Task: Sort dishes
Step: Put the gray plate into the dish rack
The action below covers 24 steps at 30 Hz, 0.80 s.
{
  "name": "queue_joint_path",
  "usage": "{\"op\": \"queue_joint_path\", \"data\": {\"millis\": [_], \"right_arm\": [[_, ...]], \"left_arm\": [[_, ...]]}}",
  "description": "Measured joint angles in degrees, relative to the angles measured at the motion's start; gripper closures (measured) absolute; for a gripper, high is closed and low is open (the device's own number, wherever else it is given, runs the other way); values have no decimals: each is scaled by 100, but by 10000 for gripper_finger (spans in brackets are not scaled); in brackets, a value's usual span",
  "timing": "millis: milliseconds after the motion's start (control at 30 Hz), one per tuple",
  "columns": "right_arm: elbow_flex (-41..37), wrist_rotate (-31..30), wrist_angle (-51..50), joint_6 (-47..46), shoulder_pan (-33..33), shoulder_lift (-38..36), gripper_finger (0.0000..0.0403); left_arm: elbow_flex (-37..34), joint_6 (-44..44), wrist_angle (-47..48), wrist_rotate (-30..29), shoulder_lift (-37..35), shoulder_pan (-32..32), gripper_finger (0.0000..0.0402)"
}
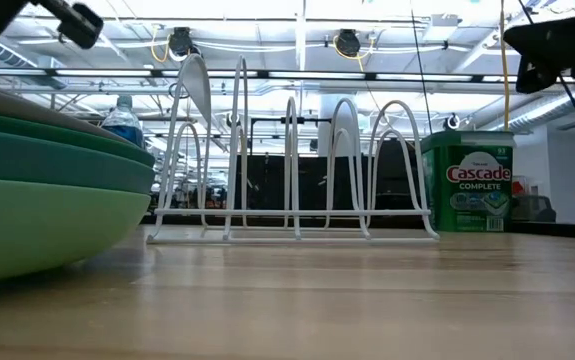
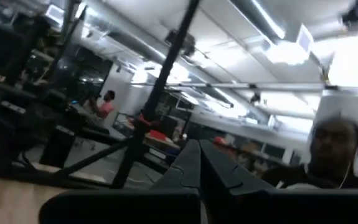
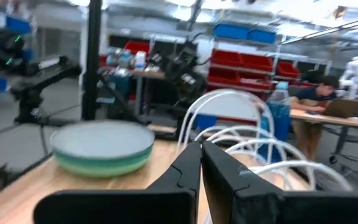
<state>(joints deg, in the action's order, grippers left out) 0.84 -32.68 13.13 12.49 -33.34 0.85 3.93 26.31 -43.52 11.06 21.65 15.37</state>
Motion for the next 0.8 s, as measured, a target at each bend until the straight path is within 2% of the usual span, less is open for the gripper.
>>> {"op": "queue_joint_path", "data": {"millis": [67, 200, 267, 367, 467, 567, 700, 800], "right_arm": [[0, -142, 212, -2, 0, -2, 392], [0, -228, 705, 2, 0, -3, 392], [0, -231, 988, -47, 0, -3, 392], [8, -357, 1527, -323, 0, -3, 392], [122, -491, 1849, -458, 0, -3, 392], [289, -502, 1874, -407, 0, -3, 392], [505, -495, 1848, -434, 0, -3, 392], [587, -495, 1842, -426, 0, -3, 392]], "left_arm": [[90, -398, -174, -183, 276, 135, 401], [317, -1284, -324, -908, 721, 191, 401], [567, -1485, -66, -930, 857, 191, 401], [1138, -1484, 1716, -764, 945, 197, 401], [1731, -1285, 4075, -1531, 1097, 287, 389], [2201, -957, 5938, -2135, 1271, 373, 357], [2621, -239, 7604, -2084, 1552, 445, 305], [2744, 179, 8107, -1858, 1726, 530, 275]]}}
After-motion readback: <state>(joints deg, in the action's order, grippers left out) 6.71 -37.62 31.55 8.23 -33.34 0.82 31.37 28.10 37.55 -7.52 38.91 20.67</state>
